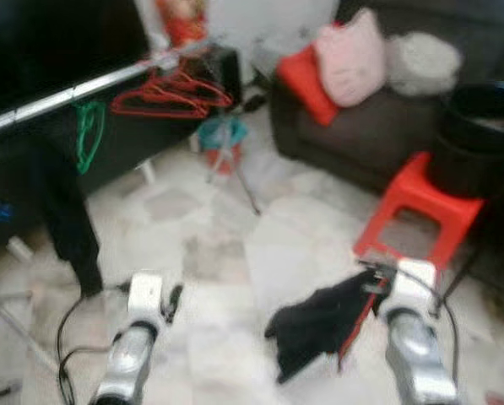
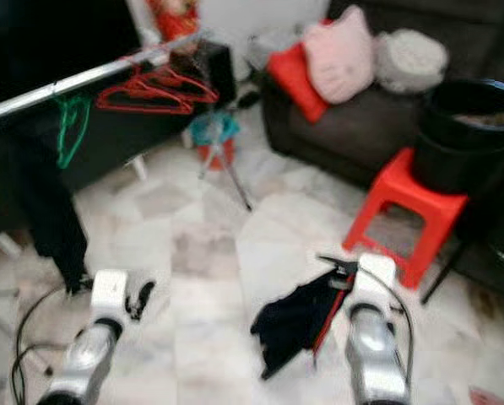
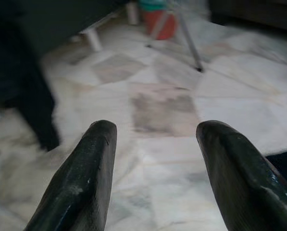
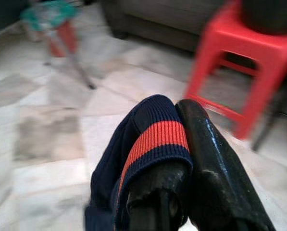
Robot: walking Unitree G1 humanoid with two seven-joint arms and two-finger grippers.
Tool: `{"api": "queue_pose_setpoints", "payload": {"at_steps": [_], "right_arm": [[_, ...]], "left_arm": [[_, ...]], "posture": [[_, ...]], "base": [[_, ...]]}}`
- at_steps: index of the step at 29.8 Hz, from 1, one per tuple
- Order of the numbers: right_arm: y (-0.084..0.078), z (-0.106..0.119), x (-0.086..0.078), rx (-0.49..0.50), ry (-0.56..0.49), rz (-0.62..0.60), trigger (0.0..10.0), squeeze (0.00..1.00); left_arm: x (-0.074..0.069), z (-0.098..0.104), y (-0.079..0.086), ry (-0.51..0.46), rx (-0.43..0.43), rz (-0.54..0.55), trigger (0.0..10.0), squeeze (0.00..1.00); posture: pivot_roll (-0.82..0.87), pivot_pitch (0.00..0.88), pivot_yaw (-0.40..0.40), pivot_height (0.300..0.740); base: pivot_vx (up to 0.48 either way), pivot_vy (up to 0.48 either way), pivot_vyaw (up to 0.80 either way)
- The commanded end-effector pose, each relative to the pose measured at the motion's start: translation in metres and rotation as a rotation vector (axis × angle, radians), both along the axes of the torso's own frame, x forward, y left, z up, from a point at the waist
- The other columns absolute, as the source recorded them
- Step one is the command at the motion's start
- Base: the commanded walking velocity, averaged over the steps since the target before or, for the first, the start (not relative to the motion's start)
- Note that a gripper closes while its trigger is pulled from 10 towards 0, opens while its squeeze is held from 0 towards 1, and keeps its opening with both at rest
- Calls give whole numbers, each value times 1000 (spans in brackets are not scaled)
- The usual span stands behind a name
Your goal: Hang hanger
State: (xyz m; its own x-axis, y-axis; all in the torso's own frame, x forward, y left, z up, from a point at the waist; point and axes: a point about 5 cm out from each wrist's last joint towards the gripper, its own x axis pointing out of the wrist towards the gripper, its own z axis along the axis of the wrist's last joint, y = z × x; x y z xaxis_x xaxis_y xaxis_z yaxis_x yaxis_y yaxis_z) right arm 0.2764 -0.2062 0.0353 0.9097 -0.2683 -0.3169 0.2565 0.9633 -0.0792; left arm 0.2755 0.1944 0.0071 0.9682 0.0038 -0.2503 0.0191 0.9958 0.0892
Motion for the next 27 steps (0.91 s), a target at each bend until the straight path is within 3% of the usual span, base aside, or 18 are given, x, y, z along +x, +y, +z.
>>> {"api": "queue_pose_setpoints", "payload": {"at_steps": [1,17,27], "right_arm": [[-8,3,1,-23,-13,-21,10000,0],[-11,5,2,-41,-13,-24,10000,0],[-18,7,3,-29,-36,-86,10000,0]], "left_arm": [[1,1,-2,-6,-2,-1,10000,0],[2,2,-4,-22,-28,13,10000,0],[2,2,-4,-11,-38,13,10000,0]], "posture": [[-8,0,48,740],[-8,4,40,740],[-11,3,41,740]], "base": [[0,0,800],[0,0,786],[0,0,0]]}}
